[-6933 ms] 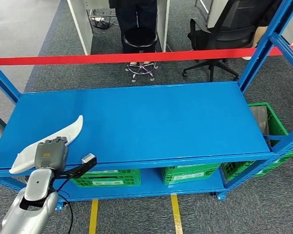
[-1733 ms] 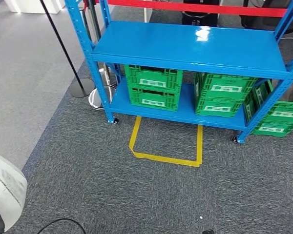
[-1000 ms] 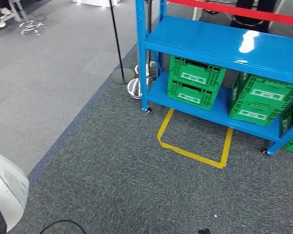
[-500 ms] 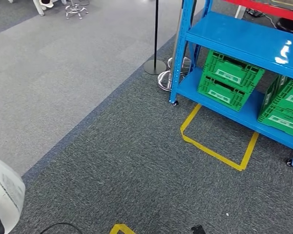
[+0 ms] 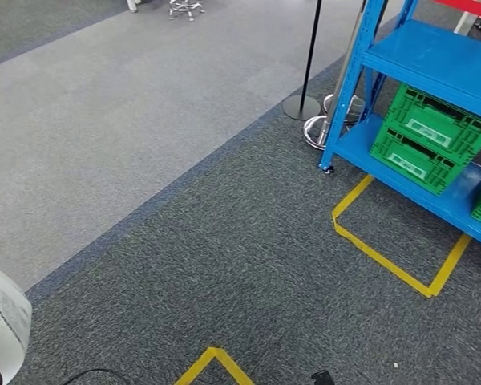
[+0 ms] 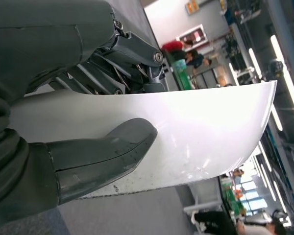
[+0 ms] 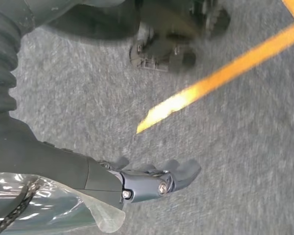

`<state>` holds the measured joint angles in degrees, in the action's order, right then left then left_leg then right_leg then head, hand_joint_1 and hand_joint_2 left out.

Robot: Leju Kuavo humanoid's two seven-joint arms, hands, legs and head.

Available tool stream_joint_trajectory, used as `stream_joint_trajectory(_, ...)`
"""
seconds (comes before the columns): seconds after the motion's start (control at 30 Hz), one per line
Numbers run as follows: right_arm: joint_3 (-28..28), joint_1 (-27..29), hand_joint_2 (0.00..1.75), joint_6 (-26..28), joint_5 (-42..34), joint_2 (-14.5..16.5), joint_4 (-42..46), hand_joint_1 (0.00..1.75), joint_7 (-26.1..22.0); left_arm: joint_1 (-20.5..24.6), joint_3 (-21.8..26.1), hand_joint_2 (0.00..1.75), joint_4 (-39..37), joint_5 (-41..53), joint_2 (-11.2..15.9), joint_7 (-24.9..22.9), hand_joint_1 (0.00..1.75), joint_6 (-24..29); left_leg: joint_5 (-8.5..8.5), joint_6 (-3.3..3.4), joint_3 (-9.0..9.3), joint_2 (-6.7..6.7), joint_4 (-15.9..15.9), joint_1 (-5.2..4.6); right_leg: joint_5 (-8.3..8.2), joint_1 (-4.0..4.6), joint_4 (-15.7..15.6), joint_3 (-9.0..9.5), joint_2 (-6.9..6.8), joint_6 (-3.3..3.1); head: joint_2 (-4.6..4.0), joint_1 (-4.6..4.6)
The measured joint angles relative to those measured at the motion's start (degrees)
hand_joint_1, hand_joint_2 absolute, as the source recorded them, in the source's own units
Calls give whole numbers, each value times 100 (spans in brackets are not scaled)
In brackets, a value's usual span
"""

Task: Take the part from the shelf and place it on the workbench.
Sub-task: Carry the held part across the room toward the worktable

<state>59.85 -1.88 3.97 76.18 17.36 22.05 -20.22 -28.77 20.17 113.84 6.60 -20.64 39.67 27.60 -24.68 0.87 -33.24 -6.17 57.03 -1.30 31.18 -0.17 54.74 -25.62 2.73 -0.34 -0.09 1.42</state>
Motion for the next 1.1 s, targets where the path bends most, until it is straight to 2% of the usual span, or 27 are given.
stream_joint_trajectory(0.03, -20, 13, 175, -9, -5, 43, 43, 0, 4, -10, -5, 175, 18, 2, 1, 0, 175, 7, -108, -38, -68, 105, 143, 0, -17, -13, -12, -16, -83, -25, 0, 16)
stream_joint_trajectory(0.1, -45, 52, 175, -25, -24, 90, 125, 0, 10, -14, -19, 175, 38, 7, 2, 0, 175, 11, -524, -129, -330, 407, 792, 35, -32, -18, -20, -47, -272, -56, 0, 47)
stream_joint_trajectory(0.13, -60, 77, 175, -35, -37, 98, 167, 0, 15, -10, -26, 175, 40, 11, 3, 0, 175, 9, -735, -172, -487, 495, 1207, 69, -32, -14, -19, -53, -371, -62, 0, 52)
stream_joint_trajectory(0.17, -78, 97, 175, -46, -58, 102, 212, 0, 23, -13, -30, 175, 40, 16, 3, 0, 175, 7, -867, -208, -599, 541, 1538, 107, -32, -12, -18, -58, -469, -61, 0, 50)
stream_joint_trajectory(0.2, -103, 108, 175, -59, -81, 105, 249, 0, 32, -17, -31, 175, 41, 20, 4, 0, 175, 6, -882, -238, -619, 568, 1682, 144, -30, -11, -16, -60, -561, -58, 0, 51)
stream_joint_trajectory(0.23, -137, 110, 175, -69, -113, 108, 275, 0, 45, -21, -31, 175, 42, 26, 5, 0, 175, 6, -780, -259, -527, 594, 1588, 175, -27, -13, -15, -56, -645, -51, 0, 51)
stream_joint_trajectory(0.27, -174, 107, 175, -77, -153, 111, 293, 0, 58, -25, -32, 175, 46, 36, 6, 0, 175, 6, -600, -272, -331, 644, 1282, 197, -19, -15, -13, -44, -722, -38, 0, 52)
stream_joint_trajectory(0.3, -216, 106, 175, -80, -195, 114, 308, 0, 71, -24, -34, 175, 54, 45, 7, 0, 175, 7, -421, -271, -85, 756, 860, 207, -7, -15, -13, -28, -790, -19, 0, 53)
stream_joint_trajectory(0.37, -302, 107, 175, -80, -298, 120, 333, 0, 95, -11, -39, 175, 73, 64, 8, 0, 175, 12, -244, -213, 279, 999, 206, 166, 14, -1, -8, -5, -909, 46, 0, 50)
stream_joint_trajectory(0.4, -350, 108, 175, -79, -355, 122, 350, 0, 107, -5, -40, 175, 81, 69, 9, 0, 175, 14, -251, -165, 337, 1070, 69, 137, 19, 8, -3, 13, -963, 84, 0, 52)
stream_joint_trajectory(0.47, -451, 106, 175, -80, -451, 124, 377, 0, 129, 1, -38, 175, 95, 77, 10, 0, 175, 14, -263, -61, 309, 994, 8, 107, 21, 17, 1, 46, -1088, 167, 0, 51)
stream_joint_trajectory(0.5, -505, 104, 175, -82, -480, 123, 393, 0, 132, 0, -37, 175, 104, 79, 8, 0, 175, 12, -252, -14, 302, 929, -29, 110, 58, 10, 27, 42, -1058, 203, 0, 48)
stream_joint_trajectory(0.57, -582, 106, 175, -82, -515, 122, 420, 0, 138, 15, -35, 175, 123, 84, 3, 0, 175, 10, -209, 69, 293, 792, -91, 131, 293, -8, 378, -145, -765, 246, 0, 11)
stream_joint_trajectory(0.6, -605, 117, 175, -83, -543, 121, 432, 0, 149, 26, -35, 175, 128, 93, -2, 0, 175, 8, -194, 95, 281, 728, -99, 133, 467, -18, 747, -342, -551, 249, 0, -9)
stream_joint_trajectory(0.63, -631, 140, 175, -87, -588, 121, 444, 0, 163, 37, -35, 175, 131, 106, -5, 0, 175, 6, -185, 111, 265, 653, -97, 127, 628, -22, 1196, -584, -406, 246, 0, -21)
stream_joint_trajectory(0.67, -664, 170, 175, -93, -645, 120, 460, 0, 182, 44, -36, 175, 131, 121, -8, 0, 175, 1, -179, 121, 255, 570, -93, 116, 712, -21, 1579, -811, -334, 241, 0, -23)
stream_joint_trajectory(0.7, -705, 204, 175, -101, -703, 120, 480, 0, 199, 44, -36, 175, 131, 137, -10, 0, 175, -8, -176, 125, 252, 487, -88, 104, 686, -19, 1792, -967, -297, 232, 0, -22)
stream_joint_trajectory(0.73, -749, 231, 175, -109, -753, 120, 501, 0, 209, 44, -36, 175, 131, 149, -10, 0, 175, -18, -175, 127, 254, 403, -81, 94, 548, -17, 1777, -1021, -275, 220, 0, -21)
stream_joint_trajectory(0.77, -790, 248, 175, -118, -792, 120, 522, 0, 222, 49, -36, 175, 131, 161, -10, 0, 175, -33, -176, 126, 259, 322, -70, 88, 317, -15, 1526, -960, -244, 203, 0, -21)
stream_joint_trajectory(0.8, -828, 257, 175, -127, -828, 120, 541, 0, 238, 57, -37, 175, 131, 173, -10, 0, 175, -50, -180, 122, 259, 249, -55, 86, 59, -18, 1142, -826, -155, 187, 0, -21)
stream_joint_trajectory(0.83, -867, 263, 175, -136, -869, 120, 558, 0, 257, 73, -38, 175, 132, 189, -10, 0, 175, -62, -189, 109, 245, 178, -25, 75, -121, -30, 757, -686, -12, 174, 0, -21)
stream_joint_trajectory(0.9, -959, 282, 175, -151, -963, 120, 599, 0, 299, 100, -50, 175, 135, 229, -10, 0, 175, -69, -198, 61, 181, 41, 27, 71, -238, -48, 307, -497, 198, 152, 0, -17)
stream_joint_trajectory(0.93, -1007, 298, 175, -156, -1009, 120, 619, 0, 314, 103, -58, 175, 136, 247, -10, 0, 175, -63, -189, 25, 140, -30, 43, 74, -214, -48, 256, -472, 210, 136, 0, -14)
stream_joint_trajectory(0.97, -1057, 315, 175, -159, -1050, 121, 640, 0, 325, 98, -64, 175, 140, 258, -11, 0, 175, -57, -174, -8, 109, -95, 46, 87, -216, -47, 244, -460, 147, 108, 0, -12)
stream_joint_trajectory(1.0, -1104, 330, 175, -161, -1084, 124, 658, 0, 331, 91, -68, 175, 146, 264, -11, 0, 175, -54, -180, -39, 84, -71, 72, 94, -231, -49, 233, -459, 77, 75, 0, -14)
stream_joint_trajectory(1.03, -1143, 341, 175, -161, -1113, 128, 675, 0, 334, 90, -69, 175, 154, 269, -12, 0, 175, -53, -243, -68, 41, 33, 163, 92, -245, -54, 221, -454, 5, 43, 0, -1)
stream_joint_trajectory(1.1, -1203, 376, 175, -160, -1164, 134, 711, 0, 344, 114, -79, 175, 167, 285, -11, 0, 175, -53, -561, -129, -177, 366, 674, 99, -251, -53, 205, -446, -165, -4, 0, 25)
